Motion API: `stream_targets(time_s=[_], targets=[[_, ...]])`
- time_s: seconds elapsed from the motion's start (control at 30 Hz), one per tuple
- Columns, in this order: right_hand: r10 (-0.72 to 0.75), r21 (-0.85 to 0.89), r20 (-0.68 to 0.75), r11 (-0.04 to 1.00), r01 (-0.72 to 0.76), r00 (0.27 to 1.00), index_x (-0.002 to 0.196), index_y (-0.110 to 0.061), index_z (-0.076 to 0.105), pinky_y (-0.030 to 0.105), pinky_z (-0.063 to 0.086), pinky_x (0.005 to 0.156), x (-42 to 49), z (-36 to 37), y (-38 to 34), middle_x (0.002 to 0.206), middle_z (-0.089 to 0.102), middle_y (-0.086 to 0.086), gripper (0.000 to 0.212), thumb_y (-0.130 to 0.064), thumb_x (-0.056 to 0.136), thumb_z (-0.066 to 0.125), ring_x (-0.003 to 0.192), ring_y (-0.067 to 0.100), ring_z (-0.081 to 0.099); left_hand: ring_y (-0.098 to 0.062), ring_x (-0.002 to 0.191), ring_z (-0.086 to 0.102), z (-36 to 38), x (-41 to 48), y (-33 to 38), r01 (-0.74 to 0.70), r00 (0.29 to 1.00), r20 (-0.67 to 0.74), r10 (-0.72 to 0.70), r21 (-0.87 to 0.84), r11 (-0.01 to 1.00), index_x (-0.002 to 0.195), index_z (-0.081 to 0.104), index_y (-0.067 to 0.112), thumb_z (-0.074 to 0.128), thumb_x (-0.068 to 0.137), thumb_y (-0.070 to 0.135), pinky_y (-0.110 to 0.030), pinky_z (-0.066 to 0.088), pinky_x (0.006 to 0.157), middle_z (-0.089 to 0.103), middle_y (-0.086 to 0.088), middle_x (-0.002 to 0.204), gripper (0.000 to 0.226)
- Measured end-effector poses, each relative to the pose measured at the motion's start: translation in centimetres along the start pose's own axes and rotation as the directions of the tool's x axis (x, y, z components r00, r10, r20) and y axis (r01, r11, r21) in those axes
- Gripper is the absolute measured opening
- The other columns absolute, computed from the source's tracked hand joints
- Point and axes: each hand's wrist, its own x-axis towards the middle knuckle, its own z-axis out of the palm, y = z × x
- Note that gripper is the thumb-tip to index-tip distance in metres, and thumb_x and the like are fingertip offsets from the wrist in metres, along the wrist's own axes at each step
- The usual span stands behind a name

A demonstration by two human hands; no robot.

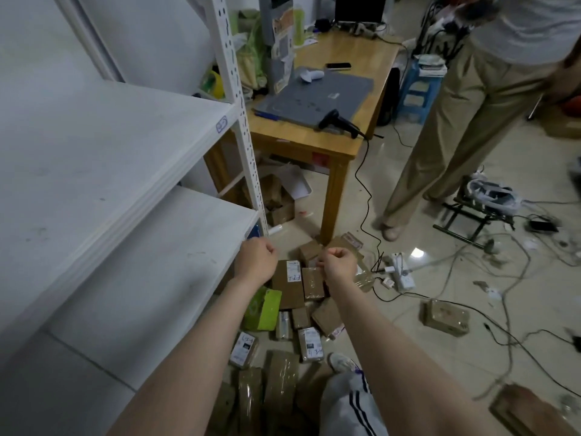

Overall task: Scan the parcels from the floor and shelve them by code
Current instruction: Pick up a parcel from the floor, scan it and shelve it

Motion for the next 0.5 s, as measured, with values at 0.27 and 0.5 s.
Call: stream_targets(time_s=[0.27, 0.5], targets=[[0.089, -0.088, -0.016, 0.992, -0.090, 0.996, 0.075, -0.019, 0.056, 0.050, 0.058, 0.086, 10.9, -1.5, 2.6, 0.091, 0.071, 0.015, 0.022, -0.001, 0.079, 0.069, 0.088, 0.032, 0.069, -0.019, 0.082, 0.057, 7.6, 6.5, 3.3, 0.154, 0.981, 0.141, -0.132, -0.152, 0.976, 0.088, 0.065, 0.009, 0.058, 0.098, 0.018, -0.031, 0.047, 0.073, 0.062, -0.003, 0.088, 0.015], [0.101, -0.291, -0.023, 0.951, -0.103, 0.995, 0.093, -0.014, 0.061, 0.039, 0.055, 0.087, 22.7, -3.3, 3.1, 0.094, 0.066, 0.005, 0.017, -0.013, 0.080, 0.072, 0.093, 0.026, 0.064, -0.020, 0.071, 0.052, 16.3, 14.7, 5.6, 0.373, 0.916, 0.249, -0.316, -0.231, 0.899, 0.079, 0.063, 0.007, 0.058, 0.097, 0.015, -0.029, 0.034, 0.067, 0.057, -0.007, 0.075, 0.020]])
